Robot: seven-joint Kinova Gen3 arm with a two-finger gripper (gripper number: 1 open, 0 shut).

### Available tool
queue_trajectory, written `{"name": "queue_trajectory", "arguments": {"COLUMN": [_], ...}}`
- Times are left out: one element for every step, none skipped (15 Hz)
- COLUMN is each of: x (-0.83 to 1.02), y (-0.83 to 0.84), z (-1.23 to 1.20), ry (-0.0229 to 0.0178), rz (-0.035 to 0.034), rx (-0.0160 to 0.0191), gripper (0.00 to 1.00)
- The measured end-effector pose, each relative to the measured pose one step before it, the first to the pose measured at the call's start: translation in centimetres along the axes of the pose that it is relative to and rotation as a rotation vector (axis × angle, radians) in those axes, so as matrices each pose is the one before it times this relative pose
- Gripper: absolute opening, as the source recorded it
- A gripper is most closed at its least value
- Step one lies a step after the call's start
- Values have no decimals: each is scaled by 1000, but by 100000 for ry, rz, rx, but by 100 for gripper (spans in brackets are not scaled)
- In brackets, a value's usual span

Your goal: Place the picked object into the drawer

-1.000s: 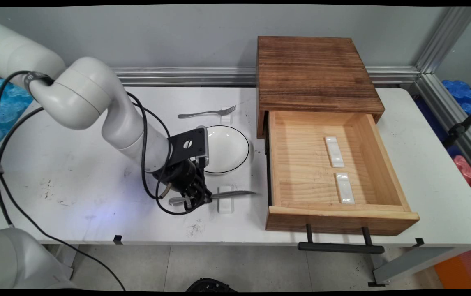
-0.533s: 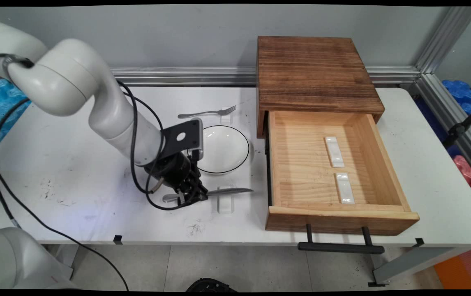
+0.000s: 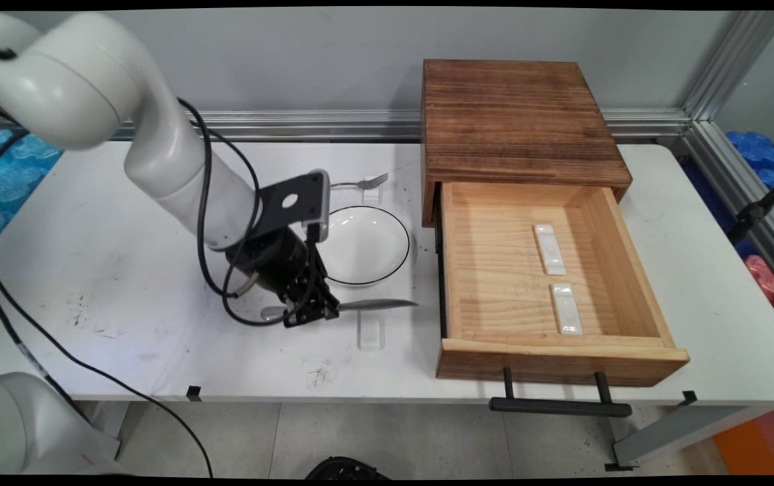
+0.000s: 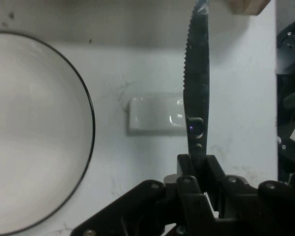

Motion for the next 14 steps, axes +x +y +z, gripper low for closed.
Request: {"name": "queue_trajectory", "arguments": {"x": [328, 281, 284, 488, 422, 426, 621, 525, 584, 714, 755, 627, 593, 647], "y": [-84, -88, -91, -188, -177, -178, -266, -218, -226, -291, -310, -254, -246, -273], "z": [-593, -502, -500, -808, -600, -559, -712, -511, -494, -546, -497, -373, -240, -155], "ry": [178, 147, 169, 273, 207, 278, 464, 386, 442, 603, 650, 578, 588, 813], "rz": [796, 680, 692, 936, 687, 609, 640, 443, 535, 565, 498, 366, 314, 168], "rx": [-376, -344, -301, -487, -308, -278, -262, -146, -101, -25, 72, 109, 182, 363], "gripper": [0, 0, 0, 0, 0, 0, 0, 0, 0, 0, 0, 0, 0, 0]}}
